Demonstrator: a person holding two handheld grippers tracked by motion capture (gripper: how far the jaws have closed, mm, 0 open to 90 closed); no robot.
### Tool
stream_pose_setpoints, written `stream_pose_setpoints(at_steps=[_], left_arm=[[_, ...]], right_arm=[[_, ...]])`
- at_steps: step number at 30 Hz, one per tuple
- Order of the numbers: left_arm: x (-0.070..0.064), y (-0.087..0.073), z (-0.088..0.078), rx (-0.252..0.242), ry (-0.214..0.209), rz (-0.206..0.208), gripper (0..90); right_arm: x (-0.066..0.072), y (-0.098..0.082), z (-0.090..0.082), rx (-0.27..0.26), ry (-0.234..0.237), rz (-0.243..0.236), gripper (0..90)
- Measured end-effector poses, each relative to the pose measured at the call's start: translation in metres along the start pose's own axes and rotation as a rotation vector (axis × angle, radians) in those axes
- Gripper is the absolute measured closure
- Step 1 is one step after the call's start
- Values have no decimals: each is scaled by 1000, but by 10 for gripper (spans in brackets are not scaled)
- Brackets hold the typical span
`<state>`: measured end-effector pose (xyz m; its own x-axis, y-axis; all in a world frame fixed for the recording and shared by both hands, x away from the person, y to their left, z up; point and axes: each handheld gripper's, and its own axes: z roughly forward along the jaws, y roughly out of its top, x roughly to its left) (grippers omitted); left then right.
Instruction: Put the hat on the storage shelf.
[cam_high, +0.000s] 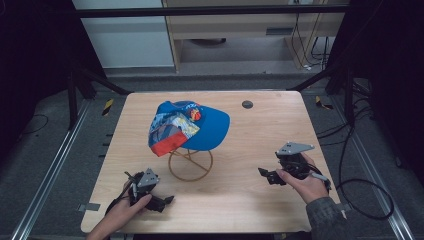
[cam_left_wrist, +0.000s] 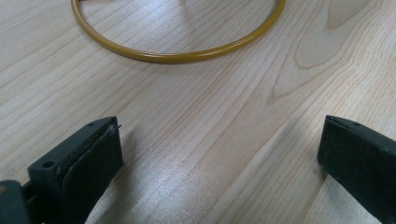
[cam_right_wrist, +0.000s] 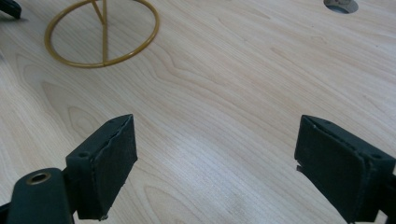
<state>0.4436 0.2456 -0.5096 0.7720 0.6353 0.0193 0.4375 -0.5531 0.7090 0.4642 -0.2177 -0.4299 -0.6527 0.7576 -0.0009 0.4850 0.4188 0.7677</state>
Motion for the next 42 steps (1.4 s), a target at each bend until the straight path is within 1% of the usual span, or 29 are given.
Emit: stream_pose_setpoints(at_steps=[3,7,10,13,16,22,26,29,30,32,33,41,42], left_arm=[[0,0,0,0,0,0,0],[0,0,0,0,0,0,0],[0,0,0,0,0,0,0],[0,0,0,0,0,0,0],[0,0,0,-1,0,0,0],[0,0,0,0,0,0,0],[0,0,0,-1,0,0,0],[0,0,0,0,0,-1,0],[0,0,0,0,0,0,0],[0,0,0,0,0,0,0],[0,0,0,0,0,0,0],[0,0,0,0,0,0,0],[0,0,0,-1,0,-1,0]], right_arm=[[1,-6,5,2,5,14,131],[1,-13,13,22,13,29,131],[2,-20,22,39,20,35,132],[3,-25,31,40,25,51,132],[4,-27,39,50,19,54,132],[7,-27,53,38,4,72,121],[7,-27,60,23,0,105,118],[6,-27,63,18,-7,110,114],[7,-28,67,14,-14,131,105],[7,-28,67,15,-24,129,105],[7,-28,68,12,-21,129,102],[12,-30,75,44,-22,118,87],[14,-31,77,49,-33,117,87]])
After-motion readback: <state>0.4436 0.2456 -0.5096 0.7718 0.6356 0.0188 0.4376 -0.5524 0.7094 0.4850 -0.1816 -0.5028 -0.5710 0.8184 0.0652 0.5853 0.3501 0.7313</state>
